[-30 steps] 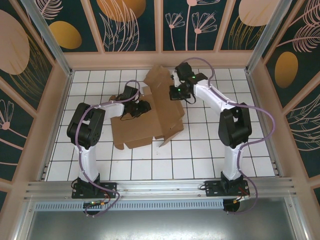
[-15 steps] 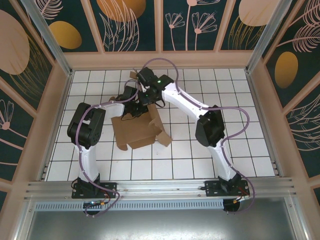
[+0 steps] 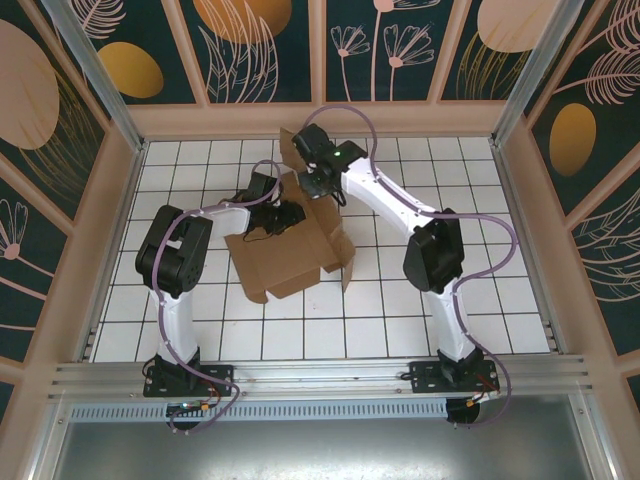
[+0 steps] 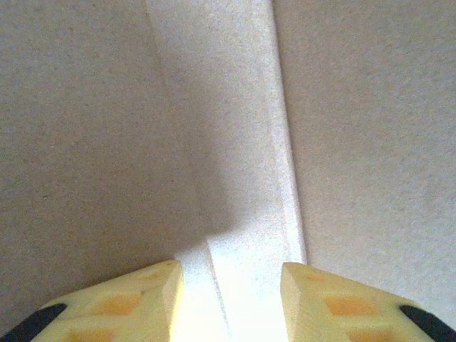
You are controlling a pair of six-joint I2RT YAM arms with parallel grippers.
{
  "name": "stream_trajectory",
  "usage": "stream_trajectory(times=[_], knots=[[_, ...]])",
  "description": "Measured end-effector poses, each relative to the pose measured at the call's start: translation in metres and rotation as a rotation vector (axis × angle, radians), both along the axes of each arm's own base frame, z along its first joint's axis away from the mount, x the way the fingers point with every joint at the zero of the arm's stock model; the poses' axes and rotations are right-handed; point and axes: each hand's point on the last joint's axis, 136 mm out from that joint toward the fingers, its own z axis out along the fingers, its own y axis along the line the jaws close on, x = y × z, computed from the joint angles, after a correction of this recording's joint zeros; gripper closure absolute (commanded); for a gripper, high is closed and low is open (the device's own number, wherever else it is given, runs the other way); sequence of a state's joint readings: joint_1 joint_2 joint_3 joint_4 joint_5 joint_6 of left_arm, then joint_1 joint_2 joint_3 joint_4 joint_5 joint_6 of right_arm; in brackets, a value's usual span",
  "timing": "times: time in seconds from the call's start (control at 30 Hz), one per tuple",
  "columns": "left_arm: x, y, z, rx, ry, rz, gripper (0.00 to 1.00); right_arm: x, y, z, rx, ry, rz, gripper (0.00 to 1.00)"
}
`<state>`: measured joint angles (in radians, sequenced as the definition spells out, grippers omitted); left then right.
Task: Fold the paper box
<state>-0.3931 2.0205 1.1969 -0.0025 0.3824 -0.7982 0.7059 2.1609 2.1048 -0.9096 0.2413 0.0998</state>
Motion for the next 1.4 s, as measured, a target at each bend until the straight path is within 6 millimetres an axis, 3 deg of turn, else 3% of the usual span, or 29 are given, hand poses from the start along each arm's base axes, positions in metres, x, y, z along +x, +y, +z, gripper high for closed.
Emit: stream_trajectory(times=[0.13, 0.3, 0.7, 0.87, 1.0, 1.13, 1.27, 1.37, 1.4], knots=[[0.000, 0.000, 0.000, -0.003, 0.000, 0.000, 0.61, 0.013, -0.030, -0.009, -0.151, -0.065, -0.040, 0.87], [-0.001, 0.000, -0.001, -0.002, 0.000, 0.000, 0.62, 0.018, -0.048, -0.020, -0.352, -0.159, -0.037, 0.92], [-0.003, 0.001, -0.001, -0.014, 0.014, 0.009, 0.62, 0.007, -0.053, -0.029, -0.864, -0.453, 0.043, 0.95], [-0.011, 0.009, 0.004, -0.019, 0.032, 0.034, 0.62, 0.001, -0.051, -0.031, -0.941, -0.542, 0.100, 0.96], [-0.014, 0.035, 0.029, -0.072, 0.005, 0.120, 0.62, -0.006, -0.037, -0.022, -0.917, -0.599, 0.154, 0.95], [-0.002, 0.057, 0.078, -0.179, -0.111, 0.204, 0.61, -0.009, -0.028, -0.011, -0.877, -0.642, 0.184, 0.95], [0.003, 0.052, 0.125, -0.292, -0.228, 0.202, 0.62, -0.008, -0.027, -0.007, -0.869, -0.667, 0.188, 0.95], [0.006, 0.048, 0.139, -0.347, -0.267, 0.200, 0.63, -0.007, -0.026, -0.008, -0.862, -0.676, 0.195, 0.95], [0.005, 0.047, 0.141, -0.371, -0.272, 0.201, 0.68, -0.007, -0.025, -0.008, -0.859, -0.678, 0.197, 0.95]])
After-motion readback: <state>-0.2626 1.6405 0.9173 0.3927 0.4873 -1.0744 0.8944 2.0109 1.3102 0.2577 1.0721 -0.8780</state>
